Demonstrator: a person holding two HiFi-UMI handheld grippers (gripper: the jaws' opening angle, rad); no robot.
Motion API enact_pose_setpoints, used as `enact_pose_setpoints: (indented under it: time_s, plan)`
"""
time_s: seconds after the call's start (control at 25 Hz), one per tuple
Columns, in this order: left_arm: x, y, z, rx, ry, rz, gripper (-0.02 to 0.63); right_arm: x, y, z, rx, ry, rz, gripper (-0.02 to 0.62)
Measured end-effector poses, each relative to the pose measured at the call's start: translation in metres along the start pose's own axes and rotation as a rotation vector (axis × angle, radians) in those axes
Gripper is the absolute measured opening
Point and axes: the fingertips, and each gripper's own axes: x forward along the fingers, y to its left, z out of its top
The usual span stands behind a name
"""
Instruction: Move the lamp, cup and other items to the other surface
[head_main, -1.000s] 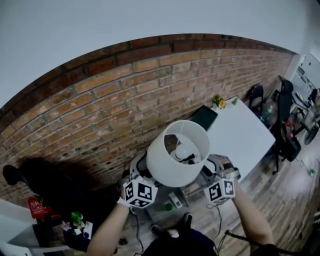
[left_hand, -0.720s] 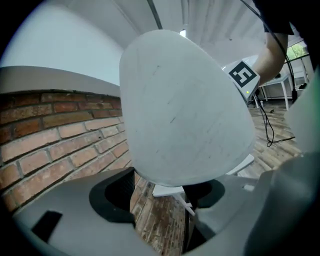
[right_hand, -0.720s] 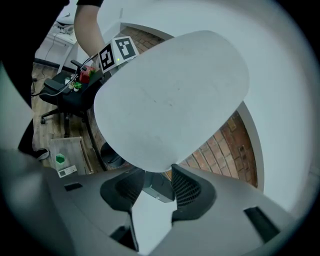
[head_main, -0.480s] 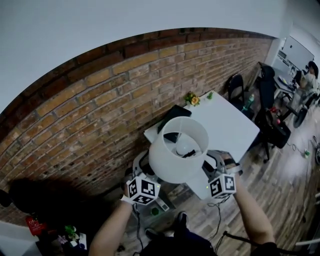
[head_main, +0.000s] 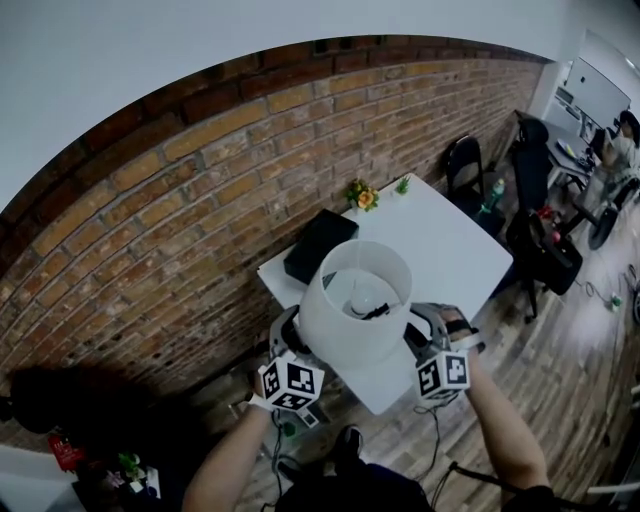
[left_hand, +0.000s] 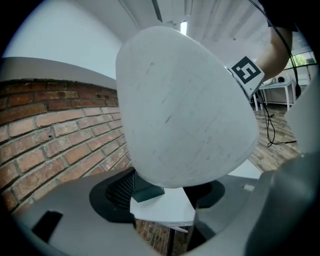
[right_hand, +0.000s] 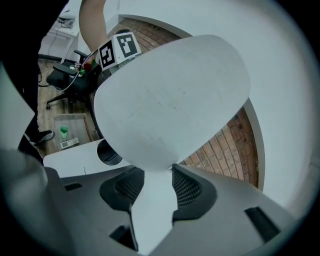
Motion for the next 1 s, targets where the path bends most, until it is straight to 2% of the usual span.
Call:
enact_pose_setpoints:
  time_s: [0.4, 1.0]
  plan:
    - [0.042, -0.036, -0.011, 0.008, 0.065, -0.006, 0.289, 0.019, 0.006, -0.054, -0.028, 0.000, 0.032, 0.181]
    - [0.042, -0.054, -0.033, 0.062, 0.103, -0.005, 0.290, 0.028, 0.028, -0.070, -0.020, -0.028, 0.039, 0.184]
